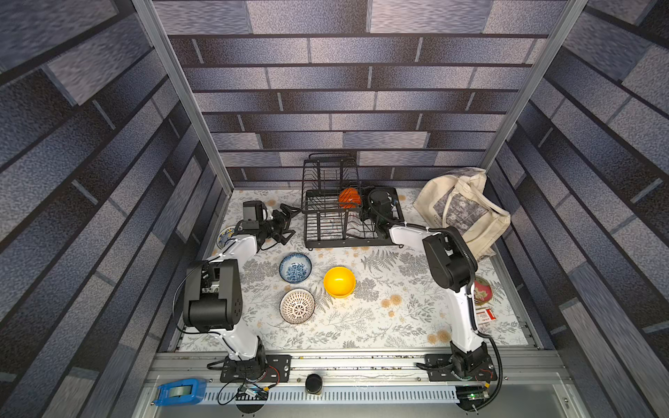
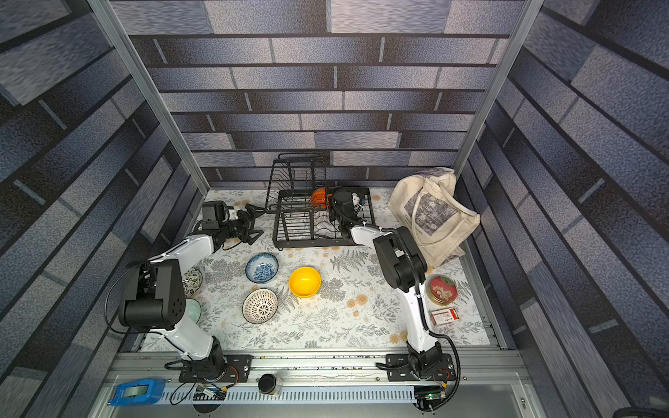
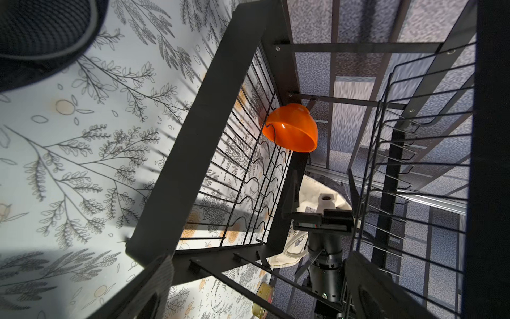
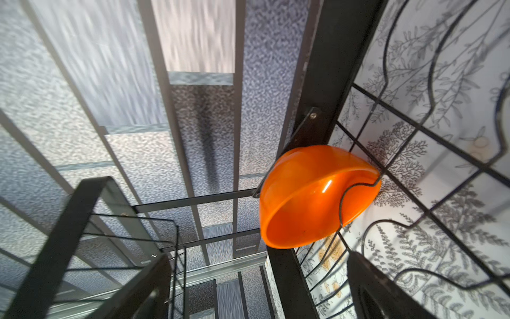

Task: Load bowls into a dish rack
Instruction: Place the bowl in the dish rack, then pick up the bowl from the center of the table.

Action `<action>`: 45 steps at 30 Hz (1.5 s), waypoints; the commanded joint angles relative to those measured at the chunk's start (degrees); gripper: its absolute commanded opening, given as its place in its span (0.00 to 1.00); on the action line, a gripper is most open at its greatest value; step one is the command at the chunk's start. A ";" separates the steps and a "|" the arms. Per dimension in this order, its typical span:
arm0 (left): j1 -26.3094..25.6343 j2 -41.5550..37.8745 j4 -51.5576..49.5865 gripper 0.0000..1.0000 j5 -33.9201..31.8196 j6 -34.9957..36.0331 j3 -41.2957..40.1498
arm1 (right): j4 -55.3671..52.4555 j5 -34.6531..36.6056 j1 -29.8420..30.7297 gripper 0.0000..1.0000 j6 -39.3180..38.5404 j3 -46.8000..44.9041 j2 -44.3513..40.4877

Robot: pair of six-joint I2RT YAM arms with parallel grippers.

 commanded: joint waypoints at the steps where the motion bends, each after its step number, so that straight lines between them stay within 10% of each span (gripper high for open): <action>1: 1.20 -2.38 -1.46 1.00 -0.46 1.76 -0.24 | -2.28 -1.26 -1.48 1.00 -2.93 -3.83 -5.29; 24: -2.53 -24.43 -20.40 1.00 -17.99 11.83 -6.03 | -51.83 -2.28 -4.87 1.00 -48.36 -10.23 -37.27; 35: -29.16 -45.41 -22.36 1.00 -50.27 15.36 -20.28 | -54.11 -10.81 -0.48 1.00 -51.24 -24.32 -45.27; 45: -44.68 -43.60 -15.65 1.00 -66.07 16.33 -27.24 | -48.40 -11.96 13.50 0.84 -45.95 -31.34 -40.62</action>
